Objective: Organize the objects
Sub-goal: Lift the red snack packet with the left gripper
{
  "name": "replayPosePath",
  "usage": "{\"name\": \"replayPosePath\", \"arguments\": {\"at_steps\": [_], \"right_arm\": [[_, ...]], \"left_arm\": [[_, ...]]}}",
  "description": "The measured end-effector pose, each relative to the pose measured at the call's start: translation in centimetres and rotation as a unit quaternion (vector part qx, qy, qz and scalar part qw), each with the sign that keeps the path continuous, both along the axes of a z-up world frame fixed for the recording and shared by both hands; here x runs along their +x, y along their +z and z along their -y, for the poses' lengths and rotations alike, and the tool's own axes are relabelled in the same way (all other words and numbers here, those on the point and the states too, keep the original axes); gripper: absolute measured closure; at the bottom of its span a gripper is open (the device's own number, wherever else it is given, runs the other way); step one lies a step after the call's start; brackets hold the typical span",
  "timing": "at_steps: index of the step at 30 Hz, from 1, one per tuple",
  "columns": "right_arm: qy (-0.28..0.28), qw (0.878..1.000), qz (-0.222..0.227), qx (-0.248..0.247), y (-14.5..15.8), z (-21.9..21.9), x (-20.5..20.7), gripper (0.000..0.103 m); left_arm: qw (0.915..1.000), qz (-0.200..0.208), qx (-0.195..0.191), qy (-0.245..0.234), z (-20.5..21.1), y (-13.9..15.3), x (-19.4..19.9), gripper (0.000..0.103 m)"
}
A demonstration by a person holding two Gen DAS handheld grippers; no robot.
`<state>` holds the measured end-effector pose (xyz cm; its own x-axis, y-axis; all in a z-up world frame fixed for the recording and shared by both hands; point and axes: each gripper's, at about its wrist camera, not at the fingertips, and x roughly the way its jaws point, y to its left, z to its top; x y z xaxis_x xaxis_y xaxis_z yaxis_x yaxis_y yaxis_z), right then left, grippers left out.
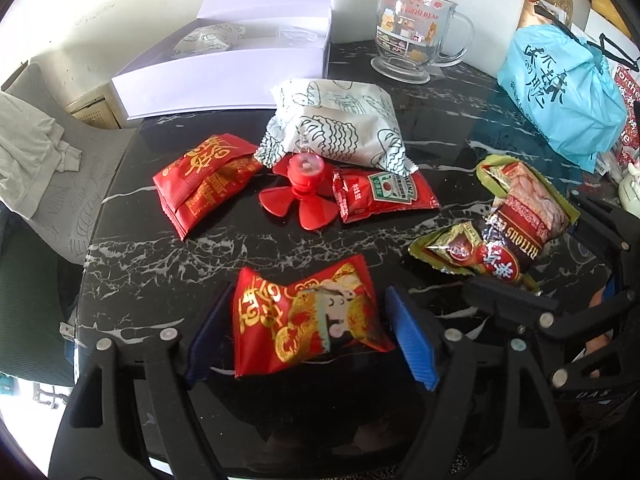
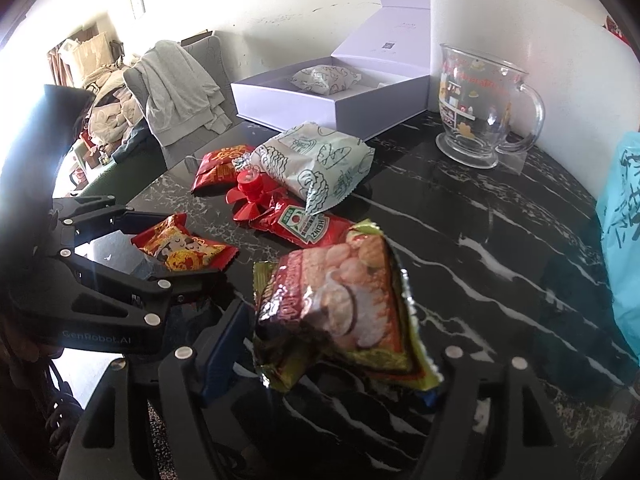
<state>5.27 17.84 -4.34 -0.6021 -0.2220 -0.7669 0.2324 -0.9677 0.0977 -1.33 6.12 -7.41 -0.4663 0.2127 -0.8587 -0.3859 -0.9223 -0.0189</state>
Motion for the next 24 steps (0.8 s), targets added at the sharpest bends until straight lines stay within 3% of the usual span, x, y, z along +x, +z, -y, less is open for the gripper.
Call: {"name": "replayPosePath", "arguments": {"at_steps": [4,11,14,19,24], "right_arm": [[-0.002,1.000,0.002,0.011,-0.49,0.28,-0.36,0.028],[0.000,1.000,-0.007,0.016,-0.70,0.55,-0.56,0.028],[0.002,1.000,-0.010,0.022,-0.73,0.76,-0.47,0.028],[0.004,0.999,-0.015,0.030,-0.69,0.92,-0.37,0.038],[0.003,1.000,-0.016,0.021,-0.57,0.61,-0.28,0.043]], "left_arm": [[0.9999,-0.011,0.003,-0.005,0.04,-0.11,-0.07,0.018],[0.9996,-0.022,0.008,-0.013,0.25,-0.08,-0.07,0.017],[0.9993,-0.025,0.009,-0.026,0.08,0.03,0.14,0.023],[0.9989,-0.032,0.015,-0.032,0.01,0.36,0.38,0.046],[0.9988,-0.032,0.021,-0.029,0.13,0.48,0.45,0.049]]}}
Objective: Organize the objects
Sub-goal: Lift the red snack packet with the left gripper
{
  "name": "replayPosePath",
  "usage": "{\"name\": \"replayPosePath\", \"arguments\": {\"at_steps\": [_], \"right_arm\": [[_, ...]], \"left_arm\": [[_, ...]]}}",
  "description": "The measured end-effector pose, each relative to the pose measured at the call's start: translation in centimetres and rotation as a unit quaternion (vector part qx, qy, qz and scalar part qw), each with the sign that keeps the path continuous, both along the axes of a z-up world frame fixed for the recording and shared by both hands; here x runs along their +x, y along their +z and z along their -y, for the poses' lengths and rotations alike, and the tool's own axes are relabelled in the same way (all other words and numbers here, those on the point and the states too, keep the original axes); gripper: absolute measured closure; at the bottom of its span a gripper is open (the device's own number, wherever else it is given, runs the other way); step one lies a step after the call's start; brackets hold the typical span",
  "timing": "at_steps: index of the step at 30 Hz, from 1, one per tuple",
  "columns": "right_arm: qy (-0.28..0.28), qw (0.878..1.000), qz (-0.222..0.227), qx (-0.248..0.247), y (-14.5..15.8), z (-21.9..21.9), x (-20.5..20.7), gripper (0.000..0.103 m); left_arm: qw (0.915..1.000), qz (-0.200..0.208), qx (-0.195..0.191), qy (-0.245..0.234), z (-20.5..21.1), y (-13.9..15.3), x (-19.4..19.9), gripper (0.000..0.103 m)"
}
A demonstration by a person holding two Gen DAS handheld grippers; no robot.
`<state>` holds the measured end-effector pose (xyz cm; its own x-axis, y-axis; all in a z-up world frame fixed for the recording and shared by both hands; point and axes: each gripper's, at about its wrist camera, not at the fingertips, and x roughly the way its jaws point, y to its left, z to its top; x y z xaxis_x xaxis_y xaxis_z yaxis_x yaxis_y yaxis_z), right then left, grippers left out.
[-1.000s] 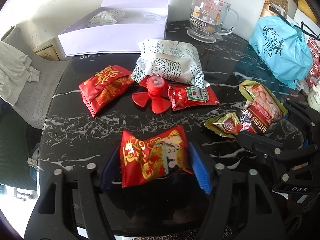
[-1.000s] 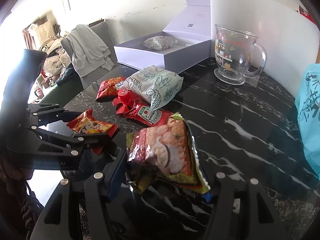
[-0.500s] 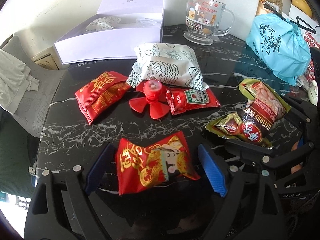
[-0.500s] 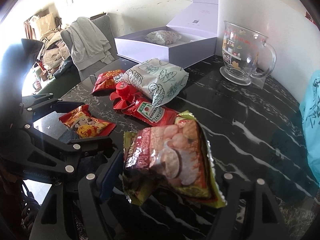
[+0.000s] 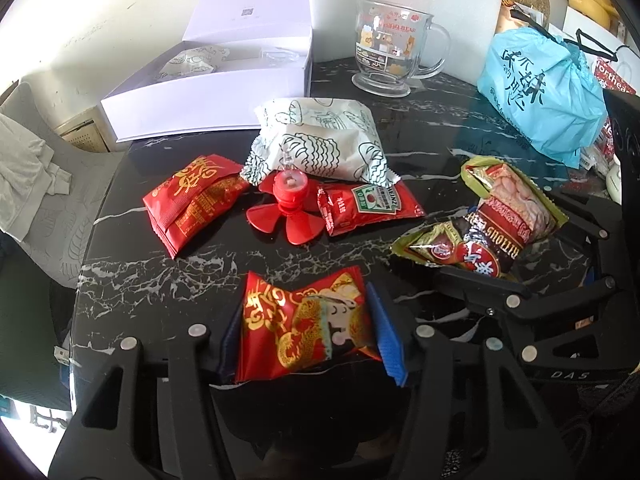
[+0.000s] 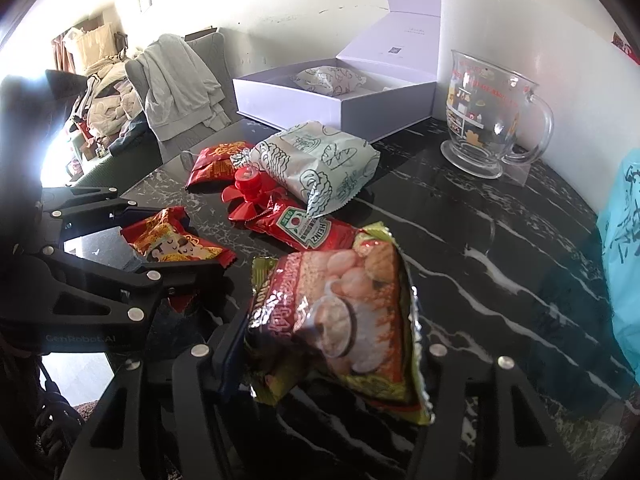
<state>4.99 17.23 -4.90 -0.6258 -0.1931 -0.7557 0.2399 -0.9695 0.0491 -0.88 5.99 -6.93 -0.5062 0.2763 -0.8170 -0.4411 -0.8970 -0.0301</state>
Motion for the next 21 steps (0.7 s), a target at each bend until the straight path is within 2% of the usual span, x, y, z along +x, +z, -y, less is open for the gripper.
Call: {"name": "replayPosePath", "arguments": {"at_steps": [8,16,21], "right_arm": [[0.006,1.000,-0.001,0.002,0.5,0.1,0.1,0.045],[0.005,1.000,-0.016,0.001,2.2,-0.1,0.4,0.045],[0.005,1.000,-0.023,0.002,3.0,-0.1,0.5,0.045]], "left_arm": [[0.9999,0.011,0.004,0.006,0.3,0.4,-0.2,0.055],[0.9996,0.014,0.016,0.017,0.9,1.5,-0.3,0.066],[0.9996,0.010,0.019,0.018,1.1,2.1,-0.3,0.067]]}}
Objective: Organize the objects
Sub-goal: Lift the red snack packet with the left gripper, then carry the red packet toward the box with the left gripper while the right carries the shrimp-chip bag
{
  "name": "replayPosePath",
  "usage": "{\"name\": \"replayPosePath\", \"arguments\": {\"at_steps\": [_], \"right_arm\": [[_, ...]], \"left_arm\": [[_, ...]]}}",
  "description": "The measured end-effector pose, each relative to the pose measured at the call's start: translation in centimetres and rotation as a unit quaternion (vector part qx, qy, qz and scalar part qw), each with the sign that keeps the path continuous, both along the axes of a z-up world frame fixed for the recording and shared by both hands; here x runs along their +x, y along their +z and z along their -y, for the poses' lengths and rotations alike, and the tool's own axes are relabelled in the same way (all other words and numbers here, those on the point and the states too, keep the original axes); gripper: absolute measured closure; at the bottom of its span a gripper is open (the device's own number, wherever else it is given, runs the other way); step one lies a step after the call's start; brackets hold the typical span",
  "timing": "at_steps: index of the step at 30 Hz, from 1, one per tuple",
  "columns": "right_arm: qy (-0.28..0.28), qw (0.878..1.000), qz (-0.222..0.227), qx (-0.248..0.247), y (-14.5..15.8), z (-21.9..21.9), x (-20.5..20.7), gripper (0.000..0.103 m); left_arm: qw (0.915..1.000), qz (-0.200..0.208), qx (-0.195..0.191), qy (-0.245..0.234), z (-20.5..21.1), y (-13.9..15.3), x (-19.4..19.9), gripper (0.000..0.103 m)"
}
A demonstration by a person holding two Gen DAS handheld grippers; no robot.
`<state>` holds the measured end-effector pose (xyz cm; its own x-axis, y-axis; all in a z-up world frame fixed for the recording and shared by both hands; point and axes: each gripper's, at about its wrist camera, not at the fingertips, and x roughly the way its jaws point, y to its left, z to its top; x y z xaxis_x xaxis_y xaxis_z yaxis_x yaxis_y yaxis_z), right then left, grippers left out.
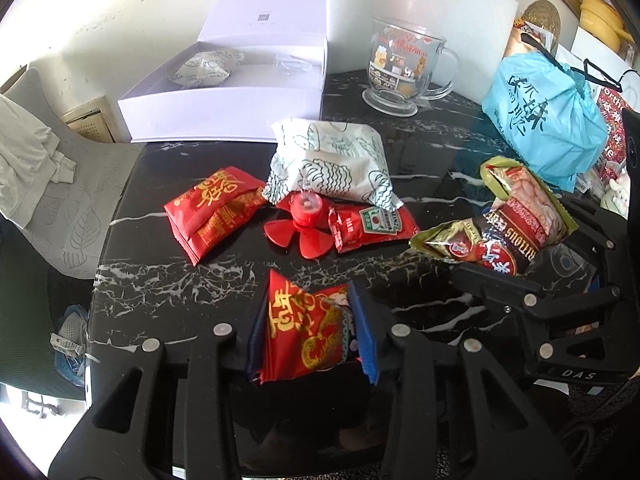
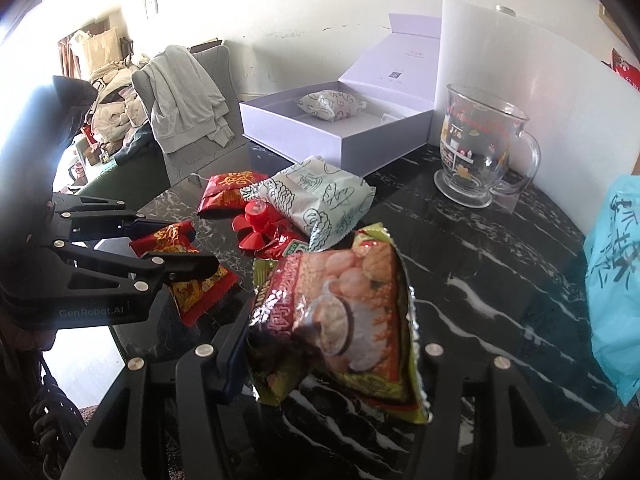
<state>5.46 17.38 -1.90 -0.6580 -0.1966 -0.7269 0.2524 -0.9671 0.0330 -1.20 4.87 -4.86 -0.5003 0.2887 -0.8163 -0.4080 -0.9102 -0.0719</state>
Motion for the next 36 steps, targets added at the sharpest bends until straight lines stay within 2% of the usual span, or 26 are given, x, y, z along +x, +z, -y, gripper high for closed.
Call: {"name": "replayPosePath", "arguments": {"at_steps": [3,4,5,10,14,17,19,23,29,36], "right_arm": [[0.001,1.000,-0.001,-0.003,0.2,-0.1,0.1,0.045],[0.002,1.000,-0.001,-0.004,0.2,-0.1,0.1,0.045],[0.002,1.000,-0.001,-0.005,0.2,-0.1,0.1,0.045],[0.002,1.000,0.001,-0.004,0.2,-0.2,0.0,0.045],[0.004,1.000,0.007,-0.004,-0.2,0.0,0.0,0.045],[0.003,1.000,0.015,-0.004,-0.6,0.0,-0.1,0.045],[0.002,1.000,0.018,-0.002,-0.8,0.0,-0.1,0.044],[0.006,1.000,0.025,-0.001,-1.3,0.2,-0.1,0.044],[0.013,0.999,0.031,-0.009,-1.6,0.2,-0.1,0.044],[0.017,0.999,0.035,-0.002,-2.1,0.3,0.3,0.044]], "left_arm": [[1.0000,-0.005,0.002,-0.001,0.0,0.4,0.1,0.068],[1.0000,-0.006,0.003,-0.001,0.1,0.5,0.2,0.074],[1.0000,-0.006,0.004,-0.001,0.1,0.7,0.2,0.075],[1.0000,-0.003,0.002,0.002,0.1,0.6,-0.3,0.075],[0.9998,0.003,0.017,0.003,0.3,-0.1,-0.5,0.075],[0.9996,0.021,0.014,0.012,0.4,-0.9,-0.9,0.063],[0.9990,0.041,0.006,0.017,0.4,-1.7,-1.1,0.051],[0.9991,0.040,-0.002,0.013,0.4,-1.7,-0.4,0.041],[0.9993,0.037,-0.004,-0.008,0.3,-1.5,1.0,0.036],[0.9992,0.038,-0.007,0.004,0.2,-2.0,1.4,0.032]]}}
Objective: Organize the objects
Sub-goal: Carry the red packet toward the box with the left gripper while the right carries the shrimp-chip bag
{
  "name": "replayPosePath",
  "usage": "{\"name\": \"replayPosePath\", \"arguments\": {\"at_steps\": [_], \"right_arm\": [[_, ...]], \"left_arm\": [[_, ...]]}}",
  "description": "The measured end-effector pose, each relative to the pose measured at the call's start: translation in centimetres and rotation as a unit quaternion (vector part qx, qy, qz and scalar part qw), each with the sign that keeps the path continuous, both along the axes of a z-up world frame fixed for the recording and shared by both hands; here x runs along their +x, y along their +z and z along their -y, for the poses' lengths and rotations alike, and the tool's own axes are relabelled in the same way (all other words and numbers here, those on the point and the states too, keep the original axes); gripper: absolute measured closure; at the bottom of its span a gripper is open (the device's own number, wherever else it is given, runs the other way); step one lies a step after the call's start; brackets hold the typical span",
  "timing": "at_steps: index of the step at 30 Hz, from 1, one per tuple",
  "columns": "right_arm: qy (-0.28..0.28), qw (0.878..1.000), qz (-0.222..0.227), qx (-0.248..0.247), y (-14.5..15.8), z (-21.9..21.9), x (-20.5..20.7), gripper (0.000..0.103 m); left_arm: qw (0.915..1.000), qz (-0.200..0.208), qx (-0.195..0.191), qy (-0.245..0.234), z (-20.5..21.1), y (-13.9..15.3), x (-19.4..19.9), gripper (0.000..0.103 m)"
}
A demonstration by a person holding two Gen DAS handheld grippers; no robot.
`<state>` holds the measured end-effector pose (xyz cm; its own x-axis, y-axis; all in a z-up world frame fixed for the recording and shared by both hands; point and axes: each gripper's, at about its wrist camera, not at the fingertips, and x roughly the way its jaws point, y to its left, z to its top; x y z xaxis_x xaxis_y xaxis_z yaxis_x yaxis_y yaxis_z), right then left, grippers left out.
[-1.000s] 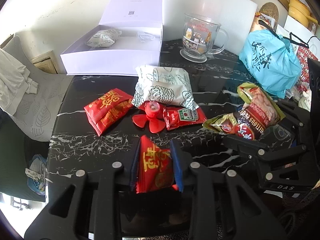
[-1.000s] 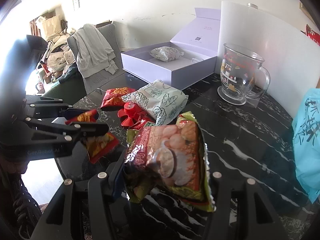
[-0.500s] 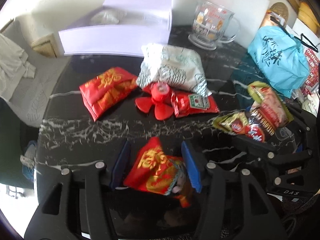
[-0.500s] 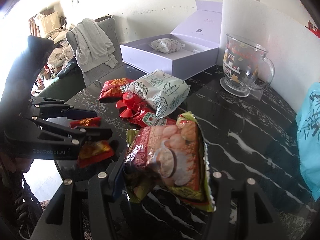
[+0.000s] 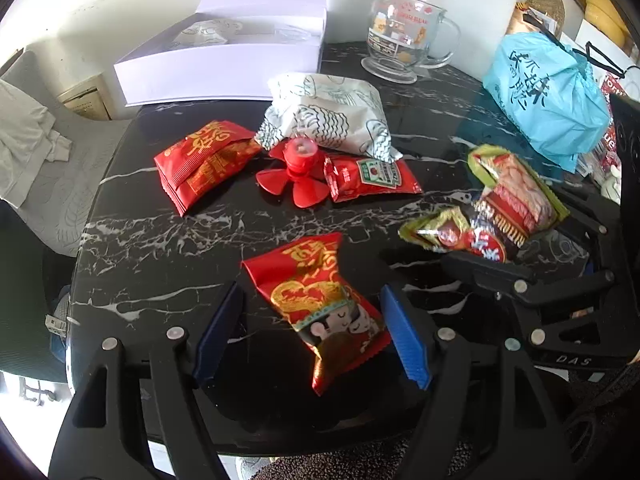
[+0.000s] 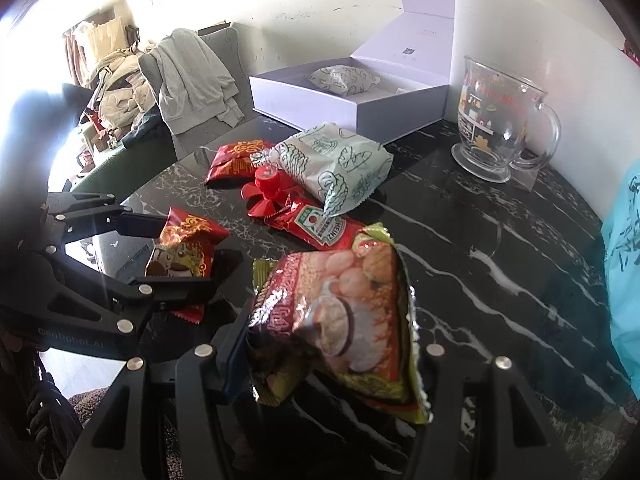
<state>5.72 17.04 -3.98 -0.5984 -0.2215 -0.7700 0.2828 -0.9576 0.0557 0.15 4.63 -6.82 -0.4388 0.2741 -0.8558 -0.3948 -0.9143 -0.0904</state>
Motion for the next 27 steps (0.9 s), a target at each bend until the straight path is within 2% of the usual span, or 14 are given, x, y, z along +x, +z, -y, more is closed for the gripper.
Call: {"name": "replayPosePath", "arguments": {"at_steps": [2,4,7,17,27], "right_arm": [[0.002,1.000,0.002,-0.001,-0.2,0.0,0.0,0.044],[0.002,1.000,0.005,-0.004,-0.4,-0.1,0.0,0.044],[0.001,1.000,0.008,-0.008,-0.5,-0.3,-0.1,0.044],[0.003,1.000,0.005,-0.009,-0.2,-0.2,-0.1,0.044],[0.010,1.000,-0.021,-0.004,2.1,0.2,0.0,0.044]], "left_arm": [[0.9999,-0.004,0.010,0.008,0.3,0.0,-0.1,0.034],[0.9996,-0.013,0.024,0.011,0.6,0.2,-0.2,0.067],[0.9988,-0.001,0.047,0.010,1.0,0.2,-0.6,0.076],[0.9987,0.002,0.048,0.019,1.2,0.6,-0.6,0.078],[0.9979,-0.022,0.052,0.032,1.9,3.2,-0.8,0.078]]}}
